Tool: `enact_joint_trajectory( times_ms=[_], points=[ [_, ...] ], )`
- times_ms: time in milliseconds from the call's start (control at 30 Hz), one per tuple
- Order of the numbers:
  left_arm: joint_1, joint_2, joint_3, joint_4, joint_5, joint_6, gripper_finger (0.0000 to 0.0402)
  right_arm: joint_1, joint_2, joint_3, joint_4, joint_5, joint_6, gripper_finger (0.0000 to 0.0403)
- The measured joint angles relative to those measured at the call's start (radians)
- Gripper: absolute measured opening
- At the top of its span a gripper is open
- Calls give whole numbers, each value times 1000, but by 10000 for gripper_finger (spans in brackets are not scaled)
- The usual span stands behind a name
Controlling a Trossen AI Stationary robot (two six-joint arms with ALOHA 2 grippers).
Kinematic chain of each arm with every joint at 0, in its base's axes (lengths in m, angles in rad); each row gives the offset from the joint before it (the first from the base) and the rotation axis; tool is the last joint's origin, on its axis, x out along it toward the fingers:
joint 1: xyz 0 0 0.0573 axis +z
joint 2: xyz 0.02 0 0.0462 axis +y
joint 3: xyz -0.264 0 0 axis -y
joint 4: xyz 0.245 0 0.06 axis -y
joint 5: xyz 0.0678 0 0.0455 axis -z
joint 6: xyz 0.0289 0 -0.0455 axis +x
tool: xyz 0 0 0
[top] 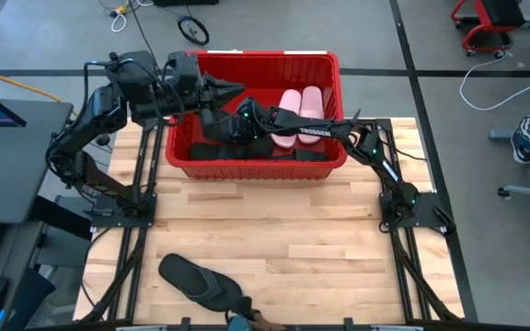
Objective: Pick and place slides into bin
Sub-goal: Put the right slipper into the red bin
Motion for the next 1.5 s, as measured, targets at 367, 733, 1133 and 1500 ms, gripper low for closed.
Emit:
enact_joint_trajectory(
  times_ms=[367, 733, 1133, 1500],
  points=[
    [0, 0, 0, 0, 0, 11, 10, -3, -2, 0, 46, -79, -106, 153],
    [0, 0, 0, 0, 0, -1, 24, 26, -5, 0, 42, -83, -206, 154],
    [0, -2, 0, -1, 0, -4, 10, -6, -5, 0, 41, 44, -322, 13],
    [0, -2, 0, -4, 0, 2, 23, -16, -5, 0, 12, -3, -338, 14]
  ],
)
